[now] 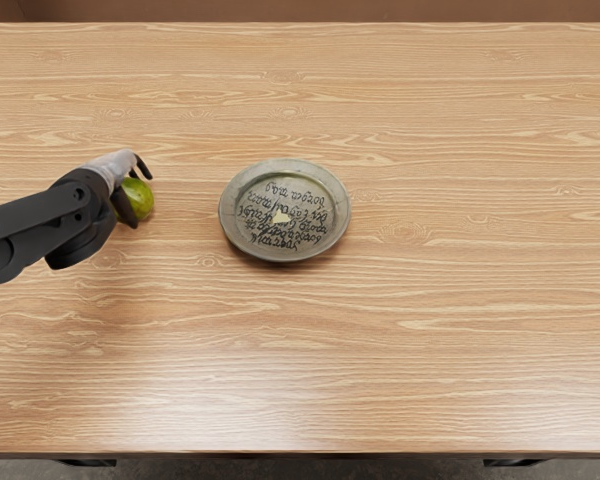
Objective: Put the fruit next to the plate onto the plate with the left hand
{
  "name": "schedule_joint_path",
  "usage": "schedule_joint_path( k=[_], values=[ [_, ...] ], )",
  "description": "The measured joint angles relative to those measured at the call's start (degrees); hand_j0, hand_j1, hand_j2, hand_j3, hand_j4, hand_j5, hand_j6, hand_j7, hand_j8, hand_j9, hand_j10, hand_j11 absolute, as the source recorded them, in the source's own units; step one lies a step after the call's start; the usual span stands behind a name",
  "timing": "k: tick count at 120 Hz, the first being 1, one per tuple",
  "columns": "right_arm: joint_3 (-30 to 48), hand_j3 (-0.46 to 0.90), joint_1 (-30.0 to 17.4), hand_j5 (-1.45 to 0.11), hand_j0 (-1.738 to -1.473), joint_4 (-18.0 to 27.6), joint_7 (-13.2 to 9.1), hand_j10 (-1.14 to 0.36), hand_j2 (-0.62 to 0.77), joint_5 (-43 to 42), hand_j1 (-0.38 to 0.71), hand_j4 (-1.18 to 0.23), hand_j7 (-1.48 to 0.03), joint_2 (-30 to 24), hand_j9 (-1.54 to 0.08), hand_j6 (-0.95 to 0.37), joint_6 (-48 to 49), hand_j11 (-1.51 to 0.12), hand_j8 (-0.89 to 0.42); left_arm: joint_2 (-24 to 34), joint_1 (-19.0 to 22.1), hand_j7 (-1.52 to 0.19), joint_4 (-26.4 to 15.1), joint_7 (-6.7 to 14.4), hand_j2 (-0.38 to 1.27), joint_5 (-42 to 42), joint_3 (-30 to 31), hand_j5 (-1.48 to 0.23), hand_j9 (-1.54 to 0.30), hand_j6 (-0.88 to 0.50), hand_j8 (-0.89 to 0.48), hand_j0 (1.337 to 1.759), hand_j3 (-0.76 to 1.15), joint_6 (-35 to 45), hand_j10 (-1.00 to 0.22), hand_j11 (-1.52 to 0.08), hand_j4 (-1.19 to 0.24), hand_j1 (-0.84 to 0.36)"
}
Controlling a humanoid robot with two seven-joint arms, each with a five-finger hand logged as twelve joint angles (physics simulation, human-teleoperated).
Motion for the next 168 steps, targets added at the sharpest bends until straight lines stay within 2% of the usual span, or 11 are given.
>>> schedule_joint_path(
  k=[5, 20, 30, 52, 66, 98, 110, 141, 159, 168],
  values=[
    [0.0, 0.0, 0.0, 0.0, -1.658, 0.0, 0.0, 0.0, 0.0, -0.01, -0.35, 0.0, 0.0, 0.0, 0.0, 0.0, 0.0, 0.0, 0.0, 0.0, 0.02, -0.56, 0.0, 0.0, 0.16, 0.06, 0.0, -0.56, -0.56, -0.43, -0.43, 1.658, 0.0, -0.01, -0.43, -0.56, -0.43, -0.15],
    [0.0, 0.0, 0.0, 0.0, -1.658, 0.0, 0.0, 0.0, 0.0, -0.02, -0.35, 0.0, 0.0, 0.0, 0.0, 0.0, 0.0, 0.0, 0.0, -0.07, 0.02, -0.59, 0.02, 0.0, 0.14, 0.15, 0.0, -0.59, -0.59, -0.45, -0.45, 1.657, 0.0, -0.02, -0.45, -0.59, -0.45, -0.15],
    [0.0, 0.0, 0.0, 0.0, -1.658, 0.0, 0.0, 0.0, 0.0, -0.02, -0.35, 0.0, 0.0, 0.0, 0.0, 0.0, 0.0, 0.0, 0.0, -0.08, 0.02, -0.61, 0.0, -0.01, 0.22, 0.23, 0.01, -0.61, -0.61, -0.45, -0.44, 1.657, 0.0, -0.01, -0.47, -0.61, -0.47, -0.17],
    [0.0, 0.0, 0.0, 0.0, -1.658, 0.0, 0.0, 0.0, 0.0, 0.01, -0.35, 0.0, 0.0, 0.0, 0.0, 0.0, 0.0, 0.0, 0.0, -0.09, -0.05, -0.66, -0.04, 0.0, 0.15, 0.15, 0.01, -0.66, -0.65, -0.42, -0.42, 1.656, 0.0, -0.06, -0.5, -0.65, -0.49, -0.15],
    [0.04, 0.0, 0.0, 0.0, -1.658, 0.0, 0.0, 0.0, 0.0, 0.0, -0.35, 0.0, 0.0, 0.0, 0.0, 0.0, 0.0, 0.0, 0.0, -0.08, -0.04, -0.69, -0.06, -0.02, 0.23, 0.2, 0.07, -0.69, -0.68, -0.39, -0.4, 1.656, 0.0, -0.08, -0.5, -0.68, -0.51, -0.19],
    [0.15, 0.0, 0.07, 0.0, -1.658, 0.0, 0.0, 0.0, 0.0, -0.03, -0.35, 0.0, 0.0, 0.0, 0.0, 0.0, 0.0, 0.0, 0.0, -0.01, -0.31, -0.72, -0.45, -0.01, 0.13, -0.3, 0.19, -0.75, -0.71, -0.36, -0.37, 1.655, 0.0, -0.19, -0.46, -0.72, -0.52, -0.16],
    [0.17, 0.0, 0.08, 0.0, -1.658, 0.0, 0.0, 0.0, 0.0, -0.05, -0.35, 0.0, 0.0, 0.0, 0.0, 0.0, 0.01, 0.0, 0.0, 0.06, -0.5, -0.73, -1.02, 0.0, 0.2, -0.59, 0.12, -0.76, -0.73, -0.34, -0.36, 1.655, 0.0, -0.21, -0.45, -0.73, -0.53, -0.19],
    [0.11, 0.0, 0.09, 0.0, -1.658, 0.0, 0.0, 0.0, 0.0, -0.05, -0.35, 0.0, 0.0, 0.0, 0.0, 0.0, 0.0, 0.0, 0.0, 2.85, -2.28, -0.76, -5.82, 0.02, 0.26, -1.0, -0.35, -0.77, -0.75, -0.34, -0.35, 1.656, 0.0, -0.18, -0.45, -0.75, -0.54, -0.2],
    [0.09, 0.0, 0.09, 0.0, -1.658, 0.0, 0.0, 0.0, 0.0, -0.05, -0.35, 0.0, 0.0, 0.0, 0.0, 0.0, 0.0, 0.0, 0.0, 4.12, -3.64, -0.78, -9.76, 0.03, 0.2, -1.12, -0.56, -0.78, -0.77, -0.33, -0.34, 1.655, 0.0, -0.18, -0.44, -0.76, -0.54, -0.2],
    [0.09, 0.0, 0.09, 0.0, -1.658, 0.0, 0.0, 0.0, 0.0, -0.05, -0.35, 0.0, 0.0, 0.0, 0.0, 0.0, 0.0, 0.0, 0.0, 4.05, -4.08, -0.79, -11.42, 0.02, 0.24, -1.25, -0.61, -0.79, -0.77, -0.33, -0.34, 1.656, 0.0, -0.19, -0.44, -0.77, -0.54, -0.2]
  ],
)
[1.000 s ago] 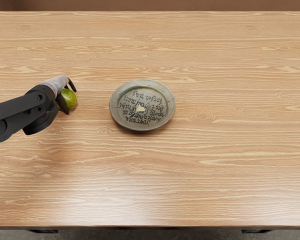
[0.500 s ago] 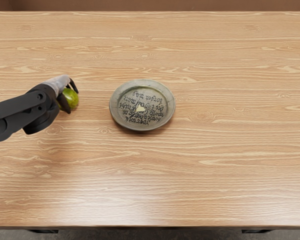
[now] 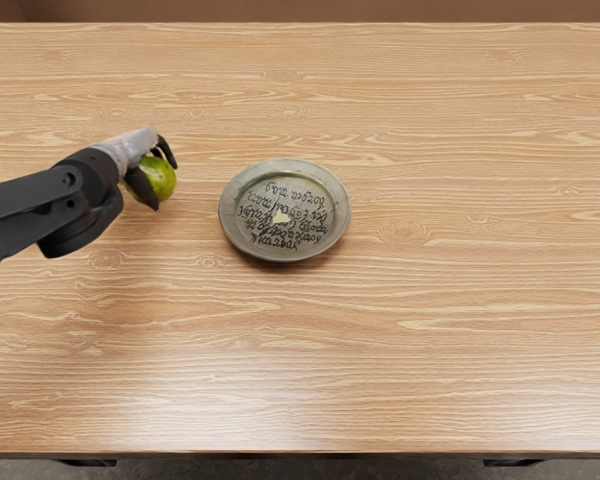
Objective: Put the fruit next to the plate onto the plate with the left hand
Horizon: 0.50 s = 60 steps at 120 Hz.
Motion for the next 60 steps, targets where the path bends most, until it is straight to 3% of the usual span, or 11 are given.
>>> schedule_joint_path(
  k=[15, 60],
  values=[
    [0.0, 0.0, 0.02, 0.0, -1.658, 0.0, 0.0, 0.0, 0.0, 0.0, -0.35, 0.0, 0.0, 0.0, 0.0, 0.0, 0.0, 0.0, 0.0, 0.16, -1.13, -0.8, -2.29, -0.01, 0.32, -0.18, -0.03, -0.8, -0.78, -0.32, -0.33, 1.656, 0.0, -0.02, -0.44, -0.77, -0.54, -0.22],
    [-0.06, 0.0, 0.56, 0.0, -1.658, 0.0, 0.0, 0.0, 0.0, 0.0, -0.35, 0.0, 0.0, 0.0, 0.0, 0.0, 0.02, 0.0, 0.0, 3.0, -8.51, -0.81, -7.97, 0.01, 0.28, -3.68, -0.03, -0.83, -0.81, -0.38, -0.38, 1.655, 0.0, -0.46, -0.5, -0.8, -0.58, -0.17]
  ],
)
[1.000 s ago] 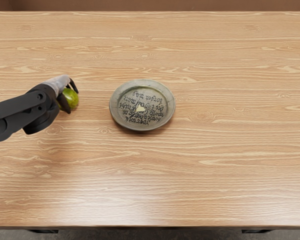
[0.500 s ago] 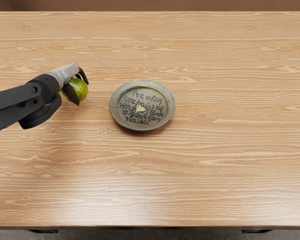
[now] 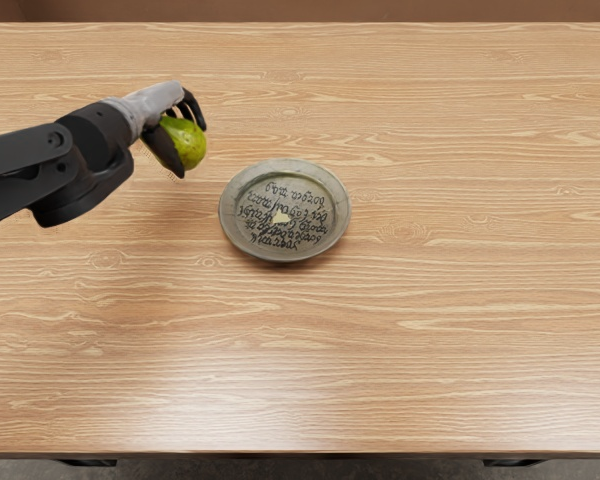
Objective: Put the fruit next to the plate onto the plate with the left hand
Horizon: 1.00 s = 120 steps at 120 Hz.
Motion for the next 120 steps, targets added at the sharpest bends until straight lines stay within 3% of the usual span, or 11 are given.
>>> schedule_joint_path(
  k=[47, 120],
  values=[
    [-0.09, 0.0, 0.23, 0.0, -1.658, 0.0, 0.0, 0.0, 0.0, 0.0, -0.35, 0.0, 0.0, 0.0, 0.0, 0.0, -0.02, 0.0, 0.0, -1.35, -6.69, -0.82, -0.94, 0.01, 0.27, -6.36, 0.08, -0.84, -0.82, -0.39, -0.39, 1.654, 0.0, -2.36, -0.51, -0.82, -0.6, -0.15],
    [-0.16, 0.0, 0.23, 0.0, -1.658, 0.0, 0.0, 0.0, 0.0, -0.08, -0.35, 0.0, 0.0, 0.0, 0.0, 0.0, -0.02, 0.0, 0.0, -11.95, -9.64, -0.87, 1.05, 0.01, 0.23, -12.33, 0.22, -0.89, -0.87, -0.37, -0.38, 1.653, 0.0, -3.11, -0.51, -0.87, -0.59, -0.13]
  ],
)
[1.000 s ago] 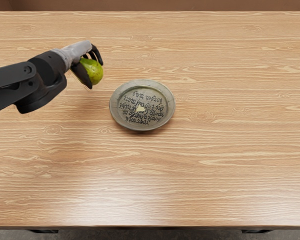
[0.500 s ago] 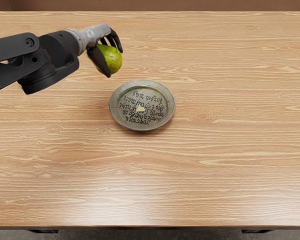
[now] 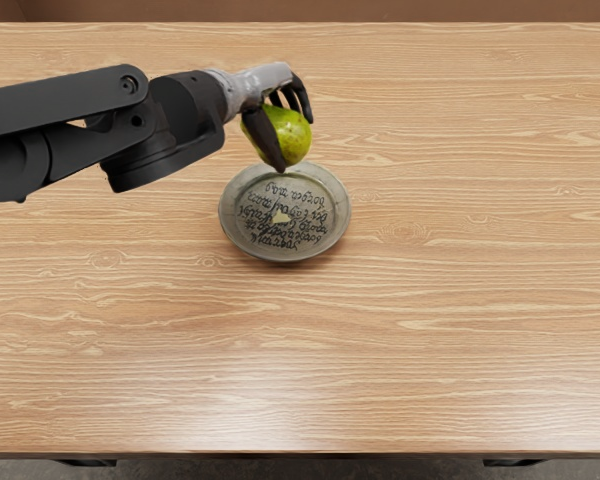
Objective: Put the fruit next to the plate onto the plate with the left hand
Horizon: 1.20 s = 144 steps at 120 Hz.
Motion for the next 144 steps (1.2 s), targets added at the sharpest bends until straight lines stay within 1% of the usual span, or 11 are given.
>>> schedule_joint_path(
  k=[19, 24, 38, 60, 73, 88, 94, 106, 116, 137, 144],
  values=[
    [-0.03, 0.0, 0.0, 0.0, -1.658, 0.0, 0.0, 0.0, 0.0, 0.0, -0.35, 0.0, 0.0, 0.0, 0.0, 0.0, 0.0, 0.0, 0.0, -2.27, 1.01, -0.87, 3.1, -0.01, 0.22, 0.17, 0.38, -0.89, -0.87, -0.37, -0.38, 1.652, 0.0, 0.01, -0.5, -0.87, -0.59, -0.12],
    [-0.02, 0.0, 0.0, 0.0, -1.658, 0.0, 0.0, 0.0, 0.0, 0.0, -0.35, 0.0, 0.0, 0.0, 0.0, 0.0, 0.0, 0.0, 0.0, -2.47, 1.71, -0.87, 4.02, -0.01, 0.24, 0.14, 0.47, -0.89, -0.87, -0.37, -0.37, 1.653, 0.0, 0.0, -0.51, -0.87, -0.59, -0.12],
    [0.01, 0.0, 0.0, 0.0, -1.658, 0.0, 0.0, 0.0, 0.0, 0.0, -0.35, 0.0, 0.0, 0.0, 0.0, 0.0, 0.0, 0.0, 0.0, -2.71, 2.61, -0.87, 5.75, 0.0, 0.21, 0.43, 0.57, -0.89, -0.88, -0.37, -0.38, 1.652, 0.0, -0.16, -0.51, -0.87, -0.59, -0.12],
    [0.04, 0.0, 0.0, 0.0, -1.658, 0.0, 0.0, 0.0, 0.0, 0.0, -0.35, 0.0, 0.0, 0.0, 0.0, 0.0, 0.0, 0.0, 0.0, -3.89, 3.85, -0.88, 7.72, 0.01, 0.21, 0.57, 0.62, -0.9, -0.88, -0.38, -0.38, 1.652, 0.0, -0.25, -0.51, -0.87, -0.6, -0.11],
    [0.04, 0.0, 0.0, 0.0, -1.658, 0.0, 0.0, 0.0, 0.0, 0.0, -0.35, 0.0, 0.0, 0.0, 0.0, 0.0, 0.0, 0.0, 0.0, -5.11, 5.28, -0.87, 8.78, 0.01, 0.21, 0.7, 0.62, -0.89, -0.88, -0.38, -0.38, 1.652, 0.0, -0.26, -0.52, -0.87, -0.6, -0.11],
    [0.05, 0.0, 0.0, 0.0, -1.658, 0.0, 0.0, 0.0, 0.0, 0.06, -0.35, 0.0, 0.0, 0.0, 0.0, 0.0, 0.0, 0.0, 0.0, -5.48, 5.38, -0.87, 9.56, 0.01, 0.21, 0.7, 0.62, -0.89, -0.87, -0.38, -0.38, 1.652, 0.0, -0.25, -0.51, -0.86, -0.6, -0.11],
    [0.05, 0.0, 0.0, 0.0, -1.658, 0.0, 0.0, 0.0, 0.0, 0.07, -0.35, 0.0, 0.0, 0.0, 0.0, 0.0, 0.0, 0.0, 0.0, -5.7, 5.38, -0.8, 9.69, 0.0, 0.18, 0.67, 0.4, -0.82, -0.8, -0.37, -0.38, 1.653, 0.0, 0.17, -0.51, -0.8, -0.57, -0.1],
    [0.05, 0.0, 0.0, 0.0, -1.658, 0.0, 0.0, 0.0, 0.0, 0.08, -0.35, 0.0, 0.0, 0.0, 0.0, 0.0, 0.0, 0.0, 0.0, -5.83, 5.38, -0.59, 9.79, -0.02, 0.13, 0.48, 0.04, -0.6, -0.59, -0.3, -0.3, 1.655, 0.0, 1.1, -0.39, -0.58, -0.42, -0.01],
    [0.05, 0.0, 0.0, 0.0, -1.658, 0.0, 0.0, 0.0, 0.0, 0.08, -0.35, 0.0, 0.0, 0.0, 0.0, 0.0, 0.0, 0.0, 0.0, -5.76, 5.3, -0.46, 9.8, -0.03, 0.1, 0.32, -0.13, -0.47, -0.46, -0.26, -0.26, 1.656, 0.0, 1.43, -0.31, -0.46, -0.34, 0.04],
    [0.06, 0.0, 0.0, 0.0, -1.658, 0.0, 0.0, 0.0, 0.0, 0.08, -0.35, 0.0, 0.0, 0.0, 0.0, 0.0, 0.0, 0.0, 0.0, -4.92, 4.94, -0.32, 9.47, -0.03, 0.06, 0.19, -0.23, -0.32, -0.32, -0.2, -0.2, 1.657, 0.0, 1.69, -0.23, -0.31, -0.24, 0.11],
    [0.08, 0.0, 0.0, 0.0, -1.658, 0.0, 0.0, 0.0, 0.0, 0.08, -0.35, 0.0, 0.0, 0.0, 0.0, 0.0, 0.0, 0.0, 0.0, -3.11, 4.81, -0.29, 8.16, -0.03, 0.05, 0.16, -0.33, -0.29, -0.29, -0.19, -0.19, 1.657, 0.0, 1.94, -0.21, -0.29, -0.22, 0.12]
  ],
)
